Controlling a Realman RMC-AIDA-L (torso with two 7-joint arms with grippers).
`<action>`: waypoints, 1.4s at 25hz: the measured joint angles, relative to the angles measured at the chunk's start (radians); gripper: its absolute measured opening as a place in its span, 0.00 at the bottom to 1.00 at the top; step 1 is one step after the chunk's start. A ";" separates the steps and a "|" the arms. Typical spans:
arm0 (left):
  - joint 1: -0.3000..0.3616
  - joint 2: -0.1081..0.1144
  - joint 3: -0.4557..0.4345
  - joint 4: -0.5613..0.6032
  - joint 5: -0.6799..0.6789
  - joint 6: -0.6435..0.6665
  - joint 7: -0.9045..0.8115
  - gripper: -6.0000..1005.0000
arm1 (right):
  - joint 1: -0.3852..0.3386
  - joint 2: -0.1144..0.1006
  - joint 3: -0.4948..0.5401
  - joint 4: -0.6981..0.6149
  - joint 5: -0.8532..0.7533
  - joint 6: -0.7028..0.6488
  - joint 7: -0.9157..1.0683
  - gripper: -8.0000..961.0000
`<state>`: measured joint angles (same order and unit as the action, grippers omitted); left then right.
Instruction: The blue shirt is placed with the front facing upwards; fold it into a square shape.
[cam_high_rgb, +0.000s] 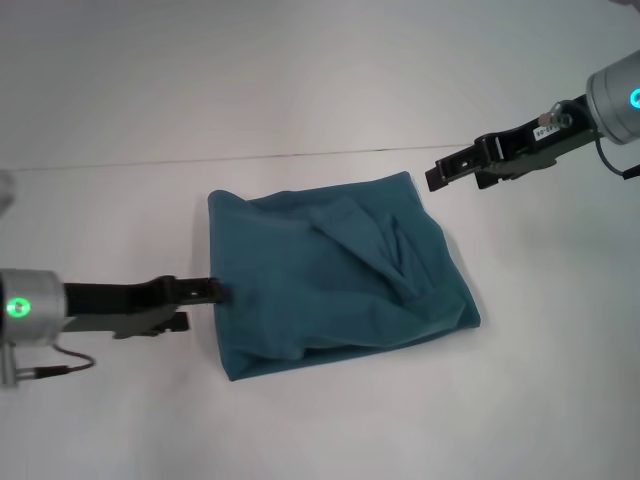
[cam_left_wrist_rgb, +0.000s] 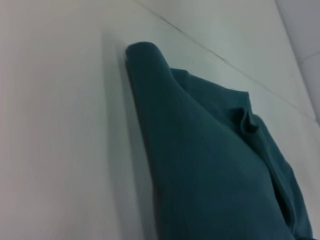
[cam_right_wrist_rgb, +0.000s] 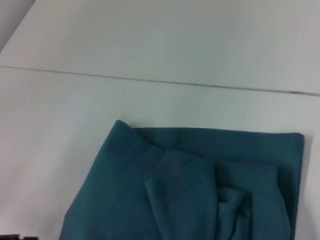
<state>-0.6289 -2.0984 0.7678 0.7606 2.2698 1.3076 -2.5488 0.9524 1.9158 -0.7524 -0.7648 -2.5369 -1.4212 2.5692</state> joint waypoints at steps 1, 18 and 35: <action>-0.014 0.000 0.010 -0.020 0.000 -0.019 0.000 0.92 | -0.002 -0.001 0.002 0.000 0.000 -0.001 -0.001 0.96; -0.197 -0.042 0.130 -0.185 0.007 -0.208 -0.021 0.90 | -0.012 -0.009 0.014 -0.002 0.000 -0.002 -0.011 0.96; -0.216 -0.050 0.142 -0.181 0.010 -0.223 -0.035 0.36 | -0.021 -0.012 0.035 -0.002 0.001 -0.005 -0.026 0.96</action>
<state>-0.8450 -2.1481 0.9097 0.5791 2.2795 1.0850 -2.5842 0.9319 1.9036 -0.7176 -0.7670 -2.5355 -1.4257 2.5436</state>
